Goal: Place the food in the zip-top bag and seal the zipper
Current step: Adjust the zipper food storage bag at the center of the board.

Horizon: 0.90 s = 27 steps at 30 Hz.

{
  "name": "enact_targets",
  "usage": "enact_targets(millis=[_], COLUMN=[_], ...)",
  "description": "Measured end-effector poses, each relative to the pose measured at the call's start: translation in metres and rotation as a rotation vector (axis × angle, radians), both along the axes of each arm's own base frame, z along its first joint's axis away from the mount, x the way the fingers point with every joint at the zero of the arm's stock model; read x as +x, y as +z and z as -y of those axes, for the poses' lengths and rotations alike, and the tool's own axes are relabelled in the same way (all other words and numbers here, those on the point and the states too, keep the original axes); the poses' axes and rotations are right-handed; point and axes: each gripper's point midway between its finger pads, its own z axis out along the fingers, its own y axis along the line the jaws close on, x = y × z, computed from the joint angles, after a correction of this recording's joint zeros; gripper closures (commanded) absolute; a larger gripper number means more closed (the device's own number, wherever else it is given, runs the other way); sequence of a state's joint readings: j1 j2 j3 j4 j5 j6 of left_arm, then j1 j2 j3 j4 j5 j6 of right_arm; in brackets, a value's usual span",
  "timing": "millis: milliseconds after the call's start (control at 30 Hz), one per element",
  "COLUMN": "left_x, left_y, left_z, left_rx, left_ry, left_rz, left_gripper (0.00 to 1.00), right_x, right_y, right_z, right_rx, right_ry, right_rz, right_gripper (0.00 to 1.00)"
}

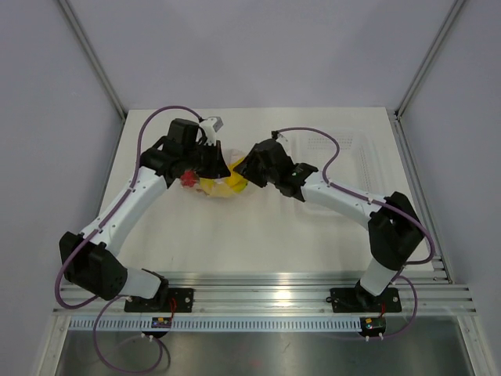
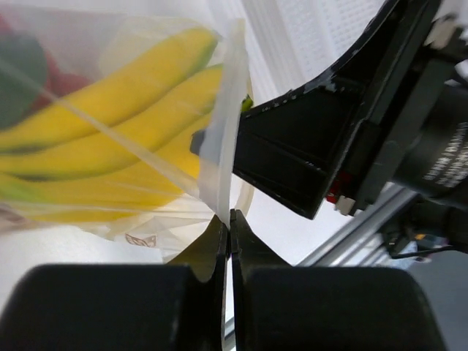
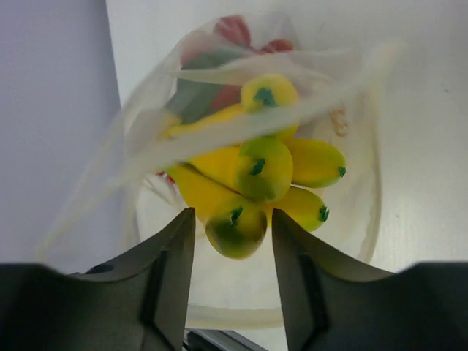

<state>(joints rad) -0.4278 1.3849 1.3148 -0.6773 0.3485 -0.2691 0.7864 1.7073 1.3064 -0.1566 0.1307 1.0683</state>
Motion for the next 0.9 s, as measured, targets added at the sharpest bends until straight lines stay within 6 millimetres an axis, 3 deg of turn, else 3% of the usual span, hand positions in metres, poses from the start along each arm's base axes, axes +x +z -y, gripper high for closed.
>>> enact_targets(millis=[33, 133, 233, 433, 600, 700, 800, 900], left_x=[0.0, 0.0, 0.001, 0.002, 0.001, 0.0, -0.001, -0.002], left_y=[0.003, 0.019, 0.039, 0.059, 0.055, 0.052, 0.052, 0.052], left_z=[0.001, 0.006, 0.013, 0.021, 0.026, 0.029, 0.031, 0.032], left_rx=[-0.032, -0.12, -0.181, -0.256, -0.287, -0.3, -0.309, -0.314], left_ry=[0.001, -0.011, -0.032, -0.066, -0.089, -0.103, -0.115, -0.124], left_rz=[-0.012, -0.032, -0.029, -0.033, -0.078, -0.102, -0.11, -0.116], left_gripper=[1.0, 1.0, 1.0, 1.0, 1.0, 1.0, 1.0, 1.0], right_x=[-0.001, -0.006, -0.013, -0.028, -0.035, -0.03, -0.016, -0.006], right_y=[-0.004, -0.009, -0.001, 0.049, 0.102, 0.124, 0.122, 0.098], right_z=[0.005, 0.015, 0.023, 0.048, 0.082, 0.108, 0.134, 0.15], right_rx=[-0.019, -0.075, -0.112, -0.132, -0.128, -0.146, -0.204, -0.291], right_ry=[-0.004, 0.006, 0.033, 0.048, -0.001, -0.047, -0.088, -0.085], right_rz=[-0.003, -0.008, 0.011, 0.111, 0.227, 0.283, 0.281, 0.227], right_gripper=[0.38, 0.31, 0.31, 0.32, 0.37, 0.46, 0.47, 0.45])
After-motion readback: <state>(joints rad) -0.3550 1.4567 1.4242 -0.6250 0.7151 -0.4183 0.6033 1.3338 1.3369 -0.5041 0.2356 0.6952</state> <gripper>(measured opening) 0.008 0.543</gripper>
